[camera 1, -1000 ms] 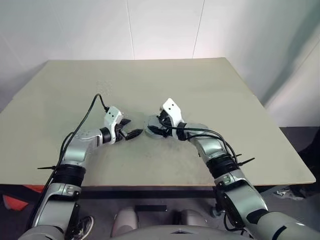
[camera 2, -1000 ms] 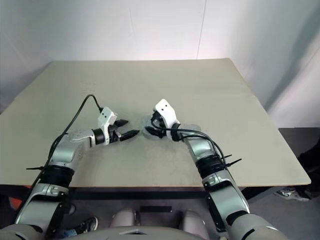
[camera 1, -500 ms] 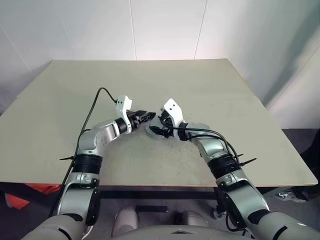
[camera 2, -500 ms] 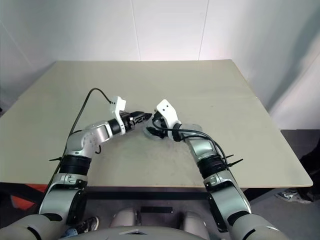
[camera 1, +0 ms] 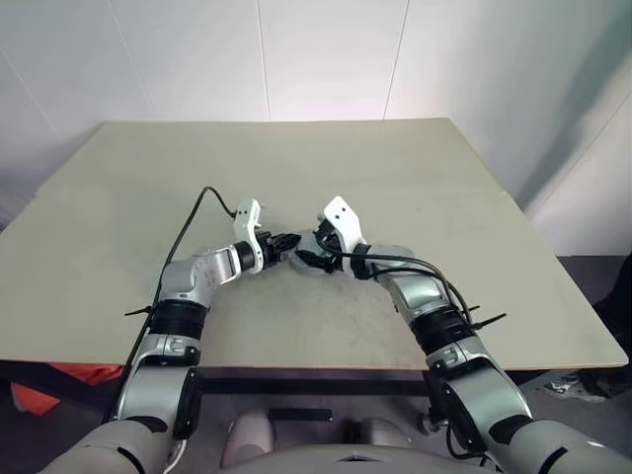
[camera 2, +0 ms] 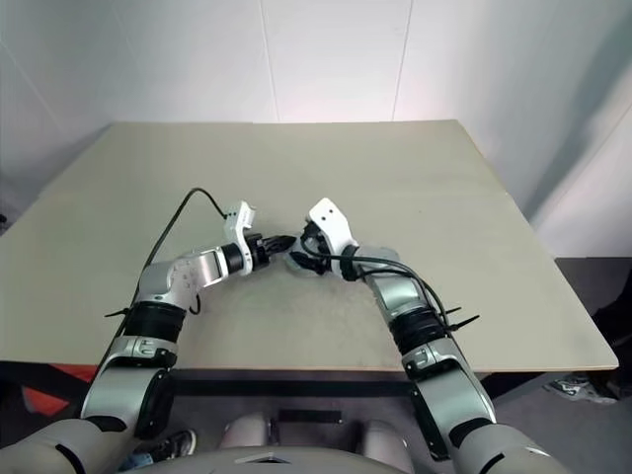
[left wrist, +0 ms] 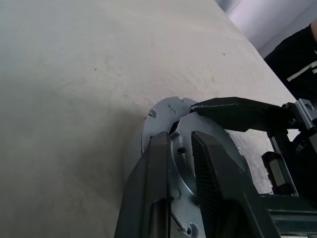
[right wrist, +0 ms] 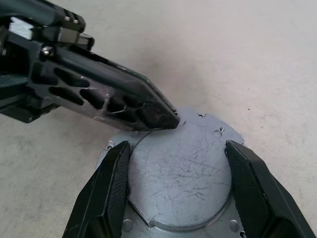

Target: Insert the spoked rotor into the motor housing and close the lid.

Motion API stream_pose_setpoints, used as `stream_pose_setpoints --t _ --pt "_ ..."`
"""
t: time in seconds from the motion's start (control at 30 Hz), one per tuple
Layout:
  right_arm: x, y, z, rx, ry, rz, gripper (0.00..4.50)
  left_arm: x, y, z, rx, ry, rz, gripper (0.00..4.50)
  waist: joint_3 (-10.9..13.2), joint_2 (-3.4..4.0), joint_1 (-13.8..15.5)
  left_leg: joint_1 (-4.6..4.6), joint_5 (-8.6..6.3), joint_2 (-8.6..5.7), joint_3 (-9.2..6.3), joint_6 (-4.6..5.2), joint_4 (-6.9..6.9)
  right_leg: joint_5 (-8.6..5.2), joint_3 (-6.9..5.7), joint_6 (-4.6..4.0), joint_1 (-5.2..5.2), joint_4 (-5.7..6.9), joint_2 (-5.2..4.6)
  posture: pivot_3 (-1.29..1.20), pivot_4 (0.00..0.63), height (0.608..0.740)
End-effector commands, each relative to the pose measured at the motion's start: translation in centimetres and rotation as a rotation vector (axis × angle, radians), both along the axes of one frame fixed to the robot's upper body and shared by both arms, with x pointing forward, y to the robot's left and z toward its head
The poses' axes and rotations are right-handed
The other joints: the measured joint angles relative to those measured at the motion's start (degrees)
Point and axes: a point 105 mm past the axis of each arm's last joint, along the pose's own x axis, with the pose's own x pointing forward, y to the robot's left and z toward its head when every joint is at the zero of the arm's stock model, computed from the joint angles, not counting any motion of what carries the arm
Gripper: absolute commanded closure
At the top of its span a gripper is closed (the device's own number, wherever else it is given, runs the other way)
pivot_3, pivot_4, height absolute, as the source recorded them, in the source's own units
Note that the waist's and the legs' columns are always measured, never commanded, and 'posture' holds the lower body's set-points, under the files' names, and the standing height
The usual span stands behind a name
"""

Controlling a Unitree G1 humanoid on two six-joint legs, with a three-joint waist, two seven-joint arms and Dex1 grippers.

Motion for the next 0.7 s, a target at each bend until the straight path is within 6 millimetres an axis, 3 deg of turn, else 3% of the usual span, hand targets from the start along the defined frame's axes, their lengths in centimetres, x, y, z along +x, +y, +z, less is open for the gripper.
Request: stream_pose_setpoints --t 0.03,0.3,0.37,0.47,0.7 --pt "-1.2 -2.1 -5.0 -0.125 0.159 -0.061 1.56 -1.0 -0.6 -0.1 -0.018 0.036 -0.041 3.71 0.0 0.01 -0.1 0.06 0.0 -0.05 0.0 0.0 -0.06 -0.01 0.01 0.02 0.07 -0.13 -0.01 0.0 0.0 0.74" --pt "-0.4 -2.2 -3.0 -0.058 0.124 -0.068 1.56 -1.9 -1.4 0.3 -0.055 0.058 -0.086 3.71 -0.1 -0.01 0.0 0.12 0.0 -0.08 -0.02 0.01 -0.12 -0.03 0.01 0.06 0.09 -0.33 -0.01 0.0 0.0 0.74" --pt "-0.4 -2.2 -1.8 -0.035 0.092 -0.052 0.81 -1.9 -1.4 0.3 -0.052 0.058 -0.087 3.76 0.0 -0.02 0.1 0.06 0.0 -0.09 -0.02 0.02 -0.12 -0.03 0.01 0.08 0.1 -0.39 -0.01 0.0 0.0 0.74" --pt "-0.5 -2.1 0.4 -0.001 0.02 -0.034 0.05 -1.9 -1.4 0.2 -0.049 0.058 -0.087 3.76 0.0 -0.03 0.2 -0.22 0.0 -0.1 -0.03 0.02 -0.13 -0.04 0.02 0.12 0.09 -0.56 -0.02 0.0 0.0 0.74" --pt "-1.5 -3.4 6.0 0.109 -0.099 -0.005 0.05 -2.0 -1.5 0.2 -0.046 0.059 -0.096 3.76 0.0 0.0 0.4 -0.85 -0.16 -0.15 -0.03 0.41 -0.13 0.14 0.13 -0.13 -0.19 -0.49 -0.01 0.0 0.0 0.74"
